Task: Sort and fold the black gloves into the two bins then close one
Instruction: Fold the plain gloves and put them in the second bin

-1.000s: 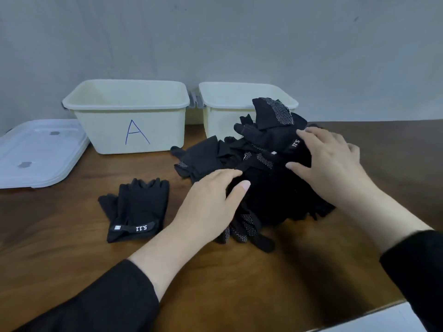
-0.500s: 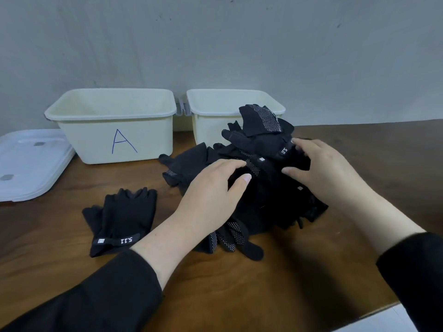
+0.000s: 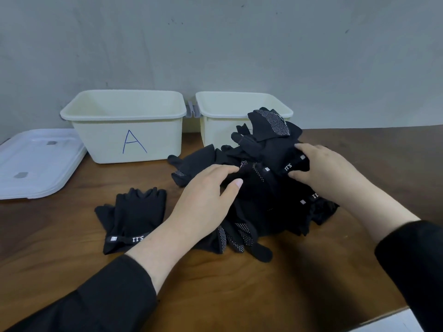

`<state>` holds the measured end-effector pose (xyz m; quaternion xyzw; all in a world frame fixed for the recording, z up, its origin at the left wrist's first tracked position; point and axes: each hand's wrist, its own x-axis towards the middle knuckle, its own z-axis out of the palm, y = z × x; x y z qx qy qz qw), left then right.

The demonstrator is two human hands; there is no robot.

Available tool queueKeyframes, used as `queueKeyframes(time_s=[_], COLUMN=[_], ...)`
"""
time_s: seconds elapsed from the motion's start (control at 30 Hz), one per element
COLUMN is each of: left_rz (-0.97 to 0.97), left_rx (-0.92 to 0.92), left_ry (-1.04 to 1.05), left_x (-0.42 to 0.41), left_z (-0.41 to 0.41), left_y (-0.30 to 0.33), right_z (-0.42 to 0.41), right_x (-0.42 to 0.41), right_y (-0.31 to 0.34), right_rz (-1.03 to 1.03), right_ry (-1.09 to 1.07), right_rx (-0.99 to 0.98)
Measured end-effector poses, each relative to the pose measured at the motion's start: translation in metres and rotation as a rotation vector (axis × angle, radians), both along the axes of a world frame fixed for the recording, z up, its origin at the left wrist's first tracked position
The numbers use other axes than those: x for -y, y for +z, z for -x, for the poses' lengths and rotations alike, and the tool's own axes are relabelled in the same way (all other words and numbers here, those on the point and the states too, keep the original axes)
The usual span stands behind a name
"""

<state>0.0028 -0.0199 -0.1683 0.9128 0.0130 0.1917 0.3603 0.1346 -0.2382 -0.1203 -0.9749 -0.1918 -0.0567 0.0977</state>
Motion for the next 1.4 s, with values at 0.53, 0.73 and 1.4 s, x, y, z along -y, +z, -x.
queueKeyframes(time_s=[0.53,0.73,1.4], left_rz=[0.466,1.249,0.933], left_rx=[0.087,-0.028,0.131], left_ry=[0.013,-0.126,0.149], left_x=[-0.024,-0.065,-0.16], left_z=[0.018,0.044,0.081], left_y=[0.025,0.04,0.0], right_z=[0.057,0.097,0.132], right_x=[-0.044,-0.105,-0.215], right_y=[0.051,0.037,-0.048], right_rz=[-0.778,-0.928,-1.16], right_ry=[0.312,0.611,0.532], right_rx=[0.179,-0.363,-1.093])
